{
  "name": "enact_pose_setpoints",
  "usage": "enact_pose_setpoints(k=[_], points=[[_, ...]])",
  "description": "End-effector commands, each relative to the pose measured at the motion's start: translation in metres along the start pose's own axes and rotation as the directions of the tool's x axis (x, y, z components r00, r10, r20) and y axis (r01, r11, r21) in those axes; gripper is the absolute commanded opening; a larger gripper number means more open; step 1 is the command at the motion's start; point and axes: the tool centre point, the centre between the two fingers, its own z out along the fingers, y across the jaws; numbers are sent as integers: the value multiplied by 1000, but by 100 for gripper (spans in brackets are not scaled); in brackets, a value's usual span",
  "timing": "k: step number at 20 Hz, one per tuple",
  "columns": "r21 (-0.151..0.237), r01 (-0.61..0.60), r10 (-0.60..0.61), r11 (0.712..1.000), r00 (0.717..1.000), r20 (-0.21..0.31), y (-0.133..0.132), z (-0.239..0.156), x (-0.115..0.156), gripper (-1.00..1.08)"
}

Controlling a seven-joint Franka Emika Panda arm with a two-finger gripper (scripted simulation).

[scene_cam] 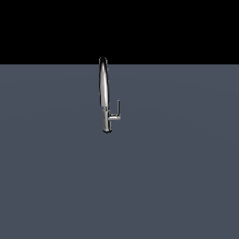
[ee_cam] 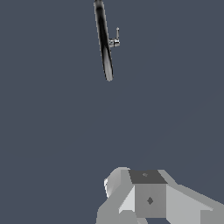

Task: Turn on the faucet by rotating a designated handle.

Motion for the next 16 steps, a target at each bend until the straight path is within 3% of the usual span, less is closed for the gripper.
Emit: enact_pose_setpoints(k=[1, 8, 16], points=[[0, 0, 0, 1000, 1000, 0, 0, 0, 0, -100], [14, -14, 14, 1000, 1000, 16, -1, 1, 7, -100], [61, -68, 63, 996, 995, 75, -5, 6, 31, -100]])
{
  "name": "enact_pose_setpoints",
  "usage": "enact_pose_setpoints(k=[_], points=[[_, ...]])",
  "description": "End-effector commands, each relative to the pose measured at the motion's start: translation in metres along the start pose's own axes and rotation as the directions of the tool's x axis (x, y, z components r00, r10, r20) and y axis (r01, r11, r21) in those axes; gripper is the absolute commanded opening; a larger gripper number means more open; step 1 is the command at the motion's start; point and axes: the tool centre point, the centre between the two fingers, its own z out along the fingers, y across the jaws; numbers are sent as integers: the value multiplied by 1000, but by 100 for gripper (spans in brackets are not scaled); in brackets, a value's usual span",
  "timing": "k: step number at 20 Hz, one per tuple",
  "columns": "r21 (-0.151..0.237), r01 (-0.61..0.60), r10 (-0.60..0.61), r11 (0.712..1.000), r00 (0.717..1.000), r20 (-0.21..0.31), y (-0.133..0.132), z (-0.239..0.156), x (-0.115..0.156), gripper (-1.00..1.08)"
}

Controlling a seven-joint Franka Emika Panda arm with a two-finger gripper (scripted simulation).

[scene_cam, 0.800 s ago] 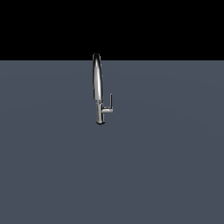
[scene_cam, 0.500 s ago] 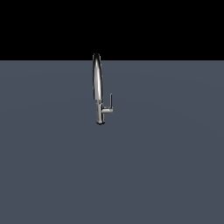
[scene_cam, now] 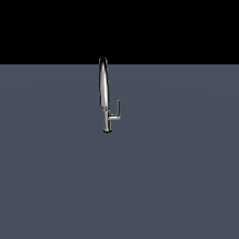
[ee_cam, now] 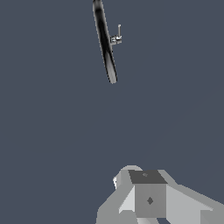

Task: Turn on the faucet by rotating a designated handle.

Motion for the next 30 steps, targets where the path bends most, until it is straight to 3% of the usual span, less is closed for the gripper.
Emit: enact_pose_setpoints(k=[1, 9, 16, 23, 30], points=[[20, -22, 21, 1000, 999, 24, -2, 2, 10, -100], [102, -120, 106, 988, 986, 132, -8, 11, 54, -100], [170, -219, 175, 961, 955, 239, -12, 24, 96, -100], [228, -324, 233, 918, 906, 352, -13, 41, 138, -100], [272, -433, 275, 860, 840, 468, -11, 63, 179, -100]])
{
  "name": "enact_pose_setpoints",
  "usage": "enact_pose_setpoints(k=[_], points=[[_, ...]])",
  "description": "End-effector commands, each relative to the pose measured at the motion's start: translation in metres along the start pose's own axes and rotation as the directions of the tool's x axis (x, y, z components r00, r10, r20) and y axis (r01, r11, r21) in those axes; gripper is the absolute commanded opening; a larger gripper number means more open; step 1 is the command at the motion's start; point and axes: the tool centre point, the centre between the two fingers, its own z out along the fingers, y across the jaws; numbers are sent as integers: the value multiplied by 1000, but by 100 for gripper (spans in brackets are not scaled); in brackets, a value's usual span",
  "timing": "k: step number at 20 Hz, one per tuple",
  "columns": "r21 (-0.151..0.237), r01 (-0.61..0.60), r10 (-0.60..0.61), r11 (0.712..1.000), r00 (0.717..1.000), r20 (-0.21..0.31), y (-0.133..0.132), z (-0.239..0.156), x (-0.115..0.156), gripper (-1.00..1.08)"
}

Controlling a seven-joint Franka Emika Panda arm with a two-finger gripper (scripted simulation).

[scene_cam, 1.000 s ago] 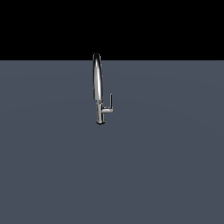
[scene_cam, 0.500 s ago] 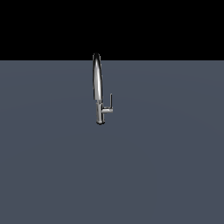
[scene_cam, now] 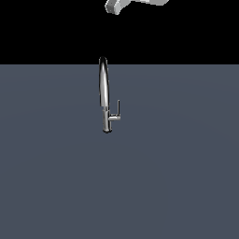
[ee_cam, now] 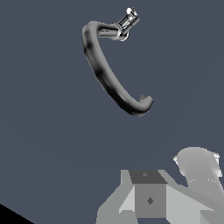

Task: Turn on the faucet by rotating a designated handle.

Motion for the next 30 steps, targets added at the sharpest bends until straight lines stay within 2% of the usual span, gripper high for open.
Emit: enact_pose_setpoints(k=[1, 9, 16, 23, 30], points=[[34, -34, 33, 999, 999, 39, -3, 2, 17, -100], [133, -153, 129, 979, 976, 173, -10, 14, 69, -100], [208, -269, 200, 940, 932, 302, -12, 30, 117, -100], [268, -396, 255, 878, 862, 438, -12, 52, 165, -100], [305, -532, 289, 790, 762, 580, -9, 83, 212, -100]])
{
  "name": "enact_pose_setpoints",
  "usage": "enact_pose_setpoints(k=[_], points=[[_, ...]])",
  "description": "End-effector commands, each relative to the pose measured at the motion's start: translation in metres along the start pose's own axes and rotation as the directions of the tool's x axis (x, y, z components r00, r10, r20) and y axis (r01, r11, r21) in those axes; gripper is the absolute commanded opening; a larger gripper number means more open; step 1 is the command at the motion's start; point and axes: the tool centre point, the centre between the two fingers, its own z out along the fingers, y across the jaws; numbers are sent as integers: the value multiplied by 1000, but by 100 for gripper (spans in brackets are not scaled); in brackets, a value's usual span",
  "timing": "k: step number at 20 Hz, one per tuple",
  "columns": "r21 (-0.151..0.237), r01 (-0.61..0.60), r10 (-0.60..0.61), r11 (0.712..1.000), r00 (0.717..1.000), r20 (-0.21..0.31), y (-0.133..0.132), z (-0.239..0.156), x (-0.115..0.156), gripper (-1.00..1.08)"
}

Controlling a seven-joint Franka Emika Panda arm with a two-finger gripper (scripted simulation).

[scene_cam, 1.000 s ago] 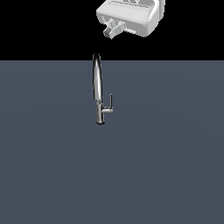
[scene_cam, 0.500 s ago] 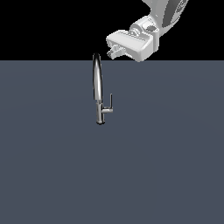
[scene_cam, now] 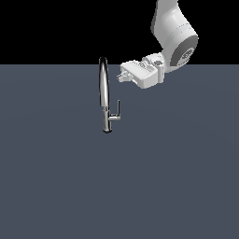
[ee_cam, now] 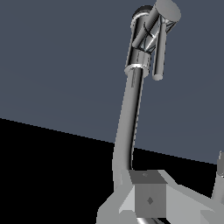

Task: Turn on the faucet by rotating a designated handle.

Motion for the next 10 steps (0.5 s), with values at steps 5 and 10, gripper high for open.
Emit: enact_pose_setpoints(k=[5, 10], points=[[103, -114, 100, 988, 987, 128, -8, 9, 51, -100], [156, -186, 152, 970, 967, 206, -11, 18, 81, -100]])
